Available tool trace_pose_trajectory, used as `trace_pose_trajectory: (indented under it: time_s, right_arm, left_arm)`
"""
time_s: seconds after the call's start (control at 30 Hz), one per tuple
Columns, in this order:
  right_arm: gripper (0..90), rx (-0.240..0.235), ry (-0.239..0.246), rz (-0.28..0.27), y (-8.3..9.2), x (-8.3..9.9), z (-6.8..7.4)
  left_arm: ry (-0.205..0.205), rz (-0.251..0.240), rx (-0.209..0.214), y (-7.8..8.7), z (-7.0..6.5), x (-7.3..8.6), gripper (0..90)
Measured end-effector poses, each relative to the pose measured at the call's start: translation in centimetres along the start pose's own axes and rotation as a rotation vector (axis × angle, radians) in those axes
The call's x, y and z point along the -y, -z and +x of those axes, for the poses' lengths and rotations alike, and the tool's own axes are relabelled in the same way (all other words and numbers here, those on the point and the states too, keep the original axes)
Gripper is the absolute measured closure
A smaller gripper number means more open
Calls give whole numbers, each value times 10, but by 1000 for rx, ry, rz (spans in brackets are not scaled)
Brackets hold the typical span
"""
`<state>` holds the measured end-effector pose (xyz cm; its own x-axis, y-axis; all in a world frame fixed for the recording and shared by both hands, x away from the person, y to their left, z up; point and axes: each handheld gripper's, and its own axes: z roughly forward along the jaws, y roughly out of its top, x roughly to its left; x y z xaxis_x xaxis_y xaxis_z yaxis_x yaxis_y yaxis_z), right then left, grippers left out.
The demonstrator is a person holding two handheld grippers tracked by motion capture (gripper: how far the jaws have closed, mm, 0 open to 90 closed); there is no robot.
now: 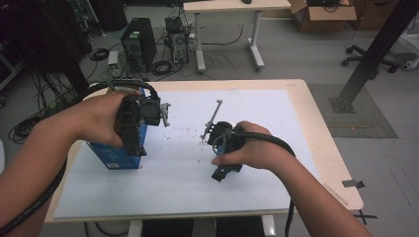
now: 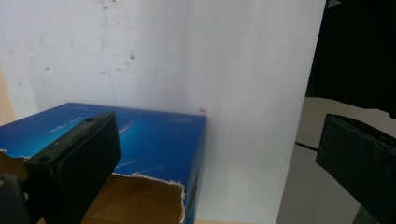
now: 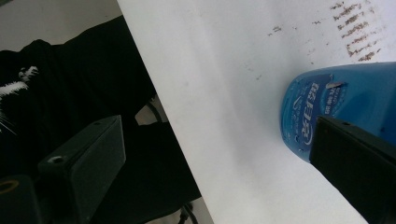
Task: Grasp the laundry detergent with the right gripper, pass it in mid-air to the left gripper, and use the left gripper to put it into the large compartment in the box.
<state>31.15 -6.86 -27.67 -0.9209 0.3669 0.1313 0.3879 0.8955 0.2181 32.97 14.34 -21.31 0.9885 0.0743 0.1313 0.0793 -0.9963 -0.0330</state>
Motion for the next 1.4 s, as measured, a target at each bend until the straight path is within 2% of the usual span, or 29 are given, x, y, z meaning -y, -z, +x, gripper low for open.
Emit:
trace_pose_trajectory:
  time_s: [0.3, 0.47, 0.57, 0.67, 0.77, 1.1, 1.4]
  right_arm:
    - [35, -10, -1, -9, -2, 5, -2]
    - [35, -10, -4, -15, -4, 18, -2]
    - [35, -5, -17, -11, -6, 27, -2]
    - [35, 1, -34, -14, -8, 37, -5]
    - [36, -1, -47, -18, -9, 43, -6]
    - [36, 4, -66, -30, -11, 61, -9]
    - [37, 5, -113, -43, -17, 82, -17]
  left_arm:
    - [2, -6, 4, -1, 3, -4, 4]
    - [2, -11, 9, -4, 4, -8, 3]
    - [-7, 11, 11, -6, 4, -13, 3]
    - [-15, -10, 10, -6, 4, -19, 4]
    - [-27, -7, 11, -6, 3, -23, 4]
    - [-21, -5, 16, -8, 3, -21, 4]
    - [-22, -4, 14, -8, 3, -16, 4]
